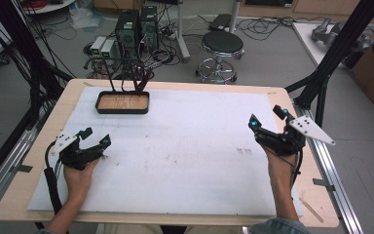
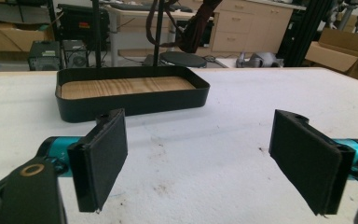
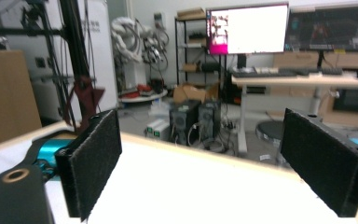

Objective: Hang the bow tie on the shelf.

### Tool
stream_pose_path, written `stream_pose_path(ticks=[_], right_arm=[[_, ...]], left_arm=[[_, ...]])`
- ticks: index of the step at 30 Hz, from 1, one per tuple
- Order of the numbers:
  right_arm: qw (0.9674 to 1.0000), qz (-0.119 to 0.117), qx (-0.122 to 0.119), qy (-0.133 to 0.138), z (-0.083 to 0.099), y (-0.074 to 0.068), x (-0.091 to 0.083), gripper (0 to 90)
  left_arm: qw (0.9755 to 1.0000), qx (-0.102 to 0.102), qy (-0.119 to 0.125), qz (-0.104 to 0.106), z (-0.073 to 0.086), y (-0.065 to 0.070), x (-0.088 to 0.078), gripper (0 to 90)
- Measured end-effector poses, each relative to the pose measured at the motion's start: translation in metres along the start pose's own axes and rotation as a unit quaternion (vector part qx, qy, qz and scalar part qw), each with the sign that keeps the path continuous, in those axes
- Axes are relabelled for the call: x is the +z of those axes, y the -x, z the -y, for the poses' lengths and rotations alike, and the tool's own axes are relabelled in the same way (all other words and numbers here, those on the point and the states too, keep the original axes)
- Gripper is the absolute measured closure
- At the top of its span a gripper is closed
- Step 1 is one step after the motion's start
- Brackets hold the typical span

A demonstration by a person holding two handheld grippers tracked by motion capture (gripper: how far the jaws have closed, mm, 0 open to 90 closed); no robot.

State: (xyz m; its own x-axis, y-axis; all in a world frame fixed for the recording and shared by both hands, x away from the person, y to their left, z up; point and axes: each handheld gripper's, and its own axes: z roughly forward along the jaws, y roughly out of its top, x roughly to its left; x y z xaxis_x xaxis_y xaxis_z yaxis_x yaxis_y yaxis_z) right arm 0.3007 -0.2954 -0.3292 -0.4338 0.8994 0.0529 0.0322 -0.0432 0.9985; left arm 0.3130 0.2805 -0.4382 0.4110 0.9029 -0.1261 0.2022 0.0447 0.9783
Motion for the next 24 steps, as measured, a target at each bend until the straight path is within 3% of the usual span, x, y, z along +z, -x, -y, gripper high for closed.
stream_pose_path(ticks=[5,11,18,24], right_arm=[[0.9999,0.004,0.014,-0.004,0.032,0.002,-0.019,11.8],[0.9996,0.027,-0.008,-0.006,0.063,-0.002,-0.032,11.8],[0.9974,0.048,-0.022,-0.048,0.098,-0.004,-0.033,11.9],[0.9967,0.045,-0.011,-0.066,0.107,-0.002,-0.028,11.8]], left_arm=[[1.0,-0.001,0.002,-0.001,0.0,0.0,0.0,18.5],[1.0,0.005,0.0,0.0,0.0,0.001,0.0,18.2],[1.0,0.004,0.002,-0.001,0.0,0.001,0.0,18.1],[1.0,0.009,0.001,0.001,0.0,0.002,0.0,18.3]])
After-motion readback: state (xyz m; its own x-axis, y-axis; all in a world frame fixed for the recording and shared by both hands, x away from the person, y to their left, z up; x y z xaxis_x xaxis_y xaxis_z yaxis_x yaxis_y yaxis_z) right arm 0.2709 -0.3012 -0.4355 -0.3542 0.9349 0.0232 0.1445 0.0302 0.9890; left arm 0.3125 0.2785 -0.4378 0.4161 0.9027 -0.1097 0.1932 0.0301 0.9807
